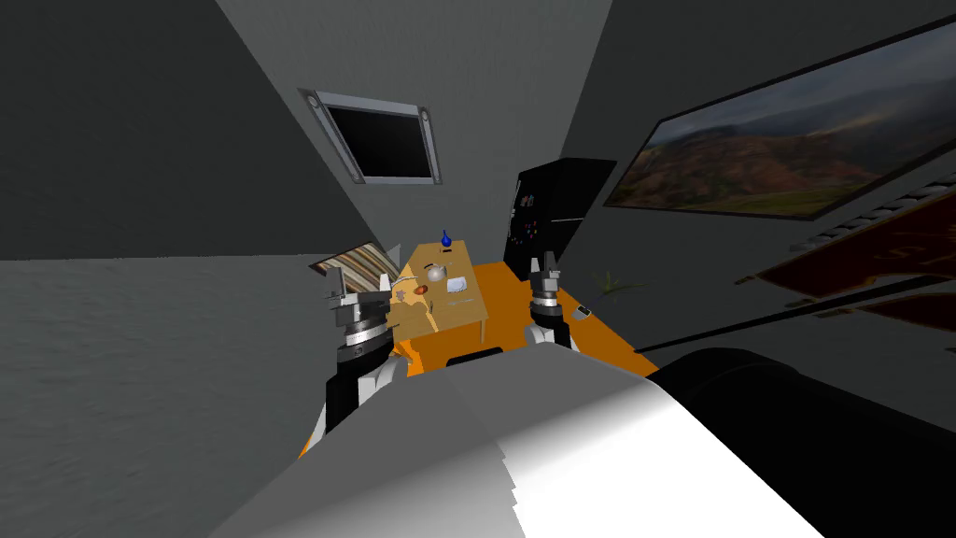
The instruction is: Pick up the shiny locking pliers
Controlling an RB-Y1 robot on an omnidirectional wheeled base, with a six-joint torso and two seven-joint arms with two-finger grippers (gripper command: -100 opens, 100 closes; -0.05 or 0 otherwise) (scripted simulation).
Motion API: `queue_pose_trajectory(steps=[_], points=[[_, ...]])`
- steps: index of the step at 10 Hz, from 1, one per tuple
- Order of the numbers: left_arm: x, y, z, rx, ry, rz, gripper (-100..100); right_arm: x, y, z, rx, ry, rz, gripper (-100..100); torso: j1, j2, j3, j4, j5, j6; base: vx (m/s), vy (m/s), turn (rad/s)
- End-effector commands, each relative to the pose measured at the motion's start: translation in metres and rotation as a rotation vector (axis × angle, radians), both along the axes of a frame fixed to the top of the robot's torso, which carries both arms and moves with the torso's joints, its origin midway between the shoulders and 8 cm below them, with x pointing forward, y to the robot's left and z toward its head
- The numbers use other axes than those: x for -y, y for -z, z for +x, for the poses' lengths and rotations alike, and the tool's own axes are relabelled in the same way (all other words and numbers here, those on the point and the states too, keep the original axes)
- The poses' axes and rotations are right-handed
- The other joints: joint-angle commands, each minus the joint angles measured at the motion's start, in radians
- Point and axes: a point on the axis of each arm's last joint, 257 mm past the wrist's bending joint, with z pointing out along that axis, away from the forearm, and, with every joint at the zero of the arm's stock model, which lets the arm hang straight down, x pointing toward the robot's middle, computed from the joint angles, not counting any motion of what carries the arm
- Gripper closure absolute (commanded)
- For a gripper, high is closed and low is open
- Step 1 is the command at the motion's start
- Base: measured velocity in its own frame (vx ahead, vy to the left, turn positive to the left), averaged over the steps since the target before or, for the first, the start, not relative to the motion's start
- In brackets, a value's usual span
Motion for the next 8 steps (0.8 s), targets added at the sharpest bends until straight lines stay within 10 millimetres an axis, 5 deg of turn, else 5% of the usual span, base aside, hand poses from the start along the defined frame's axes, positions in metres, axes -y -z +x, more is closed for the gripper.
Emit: queue_pose_trajectory(steps=[1,8], points=[[-0.002,0.013,0.011,-0.040,0.023,-0.001,-100,0.000,0.000,0.000,0.000,0.000,0.000,0,0.000,0.000,0.000,0.000,0.000,0.000,-0.007,-0.010,-0.110],[-0.036,0.081,0.067,-0.251,0.091,-0.068,-100,0.000,0.000,0.000,0.000,0.000,0.000,0,-0.001,0.001,0.001,0.000,0.000,0.000,-0.017,-0.021,-0.124]])
